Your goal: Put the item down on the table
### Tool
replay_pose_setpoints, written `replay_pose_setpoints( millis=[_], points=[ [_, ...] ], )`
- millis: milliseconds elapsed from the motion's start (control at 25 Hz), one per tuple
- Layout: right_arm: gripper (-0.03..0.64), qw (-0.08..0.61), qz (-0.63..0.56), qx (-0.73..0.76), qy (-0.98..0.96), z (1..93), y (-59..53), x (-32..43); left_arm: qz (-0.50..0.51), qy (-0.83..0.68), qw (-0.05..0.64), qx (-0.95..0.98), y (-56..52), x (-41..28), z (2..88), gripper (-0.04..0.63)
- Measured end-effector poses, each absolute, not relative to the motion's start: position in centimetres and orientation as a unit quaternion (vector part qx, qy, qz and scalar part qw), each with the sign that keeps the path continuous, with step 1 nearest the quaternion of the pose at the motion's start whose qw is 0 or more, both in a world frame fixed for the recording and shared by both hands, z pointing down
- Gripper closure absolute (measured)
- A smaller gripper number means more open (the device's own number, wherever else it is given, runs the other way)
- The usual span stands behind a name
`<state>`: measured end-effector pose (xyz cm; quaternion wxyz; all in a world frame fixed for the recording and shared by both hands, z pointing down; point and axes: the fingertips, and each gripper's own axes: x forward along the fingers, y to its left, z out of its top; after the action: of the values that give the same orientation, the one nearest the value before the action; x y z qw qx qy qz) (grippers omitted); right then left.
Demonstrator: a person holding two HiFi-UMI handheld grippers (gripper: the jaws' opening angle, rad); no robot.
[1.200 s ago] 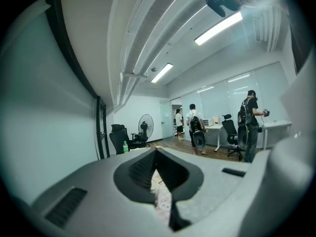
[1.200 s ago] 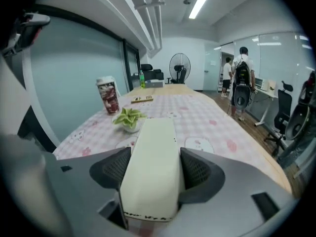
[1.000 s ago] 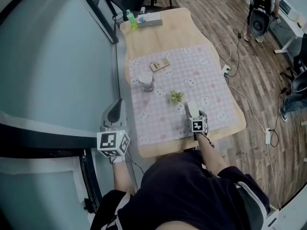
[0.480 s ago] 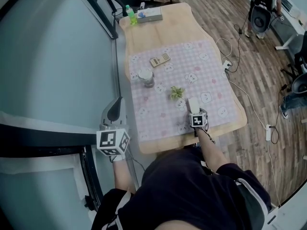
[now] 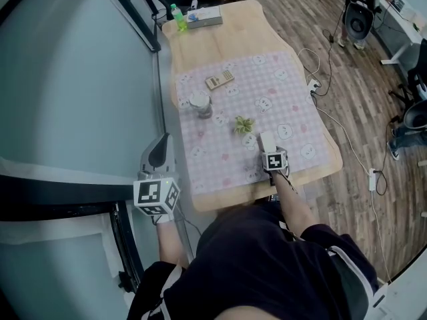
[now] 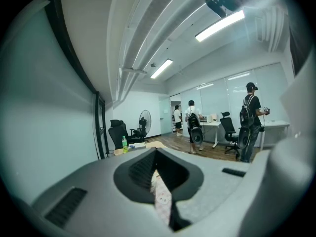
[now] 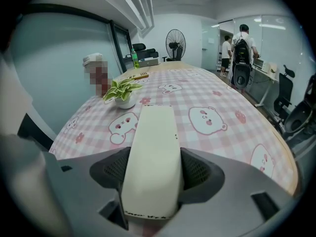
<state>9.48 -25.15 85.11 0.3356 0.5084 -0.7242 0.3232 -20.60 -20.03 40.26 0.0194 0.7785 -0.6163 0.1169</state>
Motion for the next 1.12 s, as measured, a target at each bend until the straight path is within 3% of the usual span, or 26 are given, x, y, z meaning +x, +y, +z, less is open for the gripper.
replay_pose_setpoints(
  millis=[1120],
  points=[
    [0.291, 0.331, 0.334, 0.496, -0.730, 84.76, -24.85, 9.23, 0.115, -0.615, 0.018, 0.780, -20.16, -20.57, 39.97, 0.600]
  ],
)
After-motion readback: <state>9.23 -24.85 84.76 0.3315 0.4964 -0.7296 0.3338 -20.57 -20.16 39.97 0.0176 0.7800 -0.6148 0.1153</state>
